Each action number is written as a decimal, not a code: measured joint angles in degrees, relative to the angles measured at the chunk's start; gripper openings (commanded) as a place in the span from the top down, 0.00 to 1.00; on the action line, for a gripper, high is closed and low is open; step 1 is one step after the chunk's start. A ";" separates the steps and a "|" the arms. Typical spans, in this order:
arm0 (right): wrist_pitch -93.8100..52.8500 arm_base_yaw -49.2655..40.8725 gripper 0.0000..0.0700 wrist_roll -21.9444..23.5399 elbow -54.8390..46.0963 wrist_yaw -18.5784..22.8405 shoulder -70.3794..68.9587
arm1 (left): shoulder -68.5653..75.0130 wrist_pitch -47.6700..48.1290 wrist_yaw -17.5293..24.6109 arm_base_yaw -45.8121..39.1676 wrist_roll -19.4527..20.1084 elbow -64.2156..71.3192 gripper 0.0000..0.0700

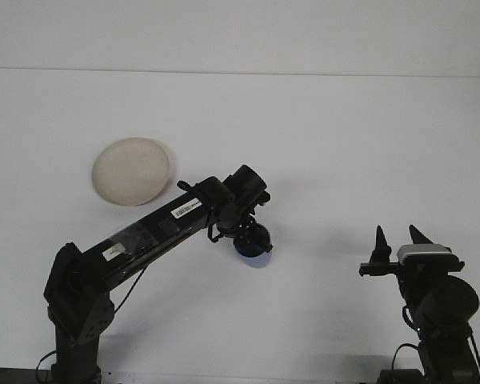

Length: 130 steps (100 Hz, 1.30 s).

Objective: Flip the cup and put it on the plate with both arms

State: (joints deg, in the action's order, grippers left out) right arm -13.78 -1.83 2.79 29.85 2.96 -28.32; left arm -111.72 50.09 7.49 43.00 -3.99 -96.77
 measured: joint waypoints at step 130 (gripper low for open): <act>0.00 0.00 0.38 0.00 0.00 -0.02 0.00 | -7.06 15.74 -7.63 -42.86 4.37 -22.43 0.99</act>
State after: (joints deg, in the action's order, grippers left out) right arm -13.78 -1.83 2.79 29.85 2.94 -28.32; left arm -118.78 65.82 -0.14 0.14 0.38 -119.20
